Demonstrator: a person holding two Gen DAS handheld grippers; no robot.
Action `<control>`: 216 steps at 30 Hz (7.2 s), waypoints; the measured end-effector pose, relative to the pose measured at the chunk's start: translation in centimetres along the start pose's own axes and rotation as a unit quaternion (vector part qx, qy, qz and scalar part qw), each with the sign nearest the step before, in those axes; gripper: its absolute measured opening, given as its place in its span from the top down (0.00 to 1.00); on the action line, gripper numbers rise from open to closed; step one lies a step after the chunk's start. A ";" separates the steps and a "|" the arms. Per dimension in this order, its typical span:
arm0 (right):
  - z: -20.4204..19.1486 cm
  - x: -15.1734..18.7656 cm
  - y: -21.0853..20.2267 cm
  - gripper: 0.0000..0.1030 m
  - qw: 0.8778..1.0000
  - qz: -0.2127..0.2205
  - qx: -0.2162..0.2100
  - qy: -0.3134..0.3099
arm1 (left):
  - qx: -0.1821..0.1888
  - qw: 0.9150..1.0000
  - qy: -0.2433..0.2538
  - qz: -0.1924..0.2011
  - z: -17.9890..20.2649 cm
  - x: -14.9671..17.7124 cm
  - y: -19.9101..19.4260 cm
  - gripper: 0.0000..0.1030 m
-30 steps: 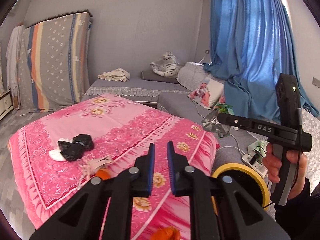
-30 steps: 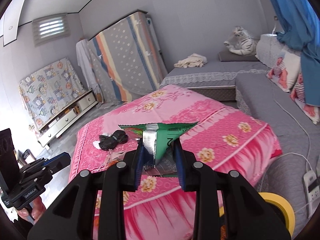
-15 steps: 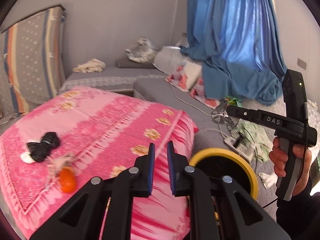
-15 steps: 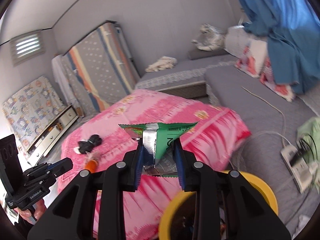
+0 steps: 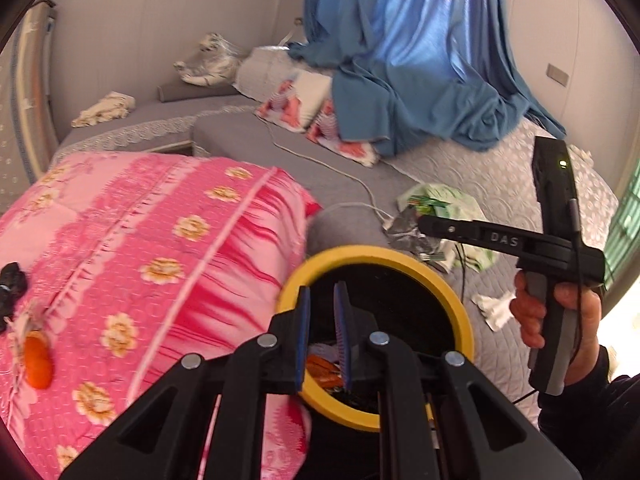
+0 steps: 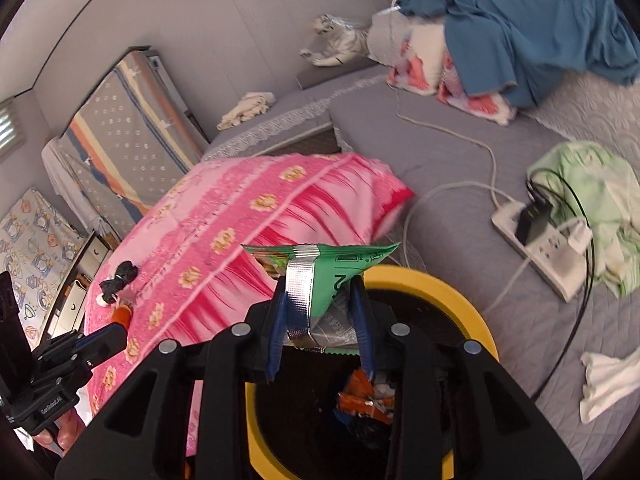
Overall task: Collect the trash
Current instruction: 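Open both tools to drop the wrapper and orange peel into the bin, then move both open tools back over the remaining trash on the bed, then grasp the white tissue and black bag with the left tool while the right tool grasps the orange peel, then lift and carry the tissue, black bag and orange peel in both tools over the bin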
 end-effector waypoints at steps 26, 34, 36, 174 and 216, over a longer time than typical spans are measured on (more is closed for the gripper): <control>-4.9 0.1 3.3 0.38 0.999 -0.025 -0.037 -0.029 | -0.061 0.994 -0.076 0.056 -8.0 0.1 -4.8 0.56; -16.0 -0.1 5.7 0.36 0.986 -0.032 -0.116 -0.116 | -0.150 0.976 -0.121 0.100 -15.0 1.2 -11.1 0.47; -19.3 0.2 6.2 0.36 0.980 -0.036 -0.136 -0.141 | -0.175 0.970 -0.133 0.108 -16.7 1.7 -12.7 0.41; -33.7 6.0 6.7 0.62 0.929 -0.083 -0.189 -0.307 | -0.228 0.938 -0.229 0.124 -20.1 12.3 -25.7 0.82; -18.9 -4.6 -2.3 0.62 0.976 0.061 -0.140 -0.153 | -0.177 0.962 -0.085 0.190 -8.4 -3.5 -20.2 0.82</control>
Point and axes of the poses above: each gripper's, at about its wrist camera, not at the fingertips, and y roughly the way its jaws point, z to its right, x to its underside, the point moved 5 cm from there along y, roughly the way its jaws point, and after that the axes turned 7 degrees about x, right-handed, at the moved point
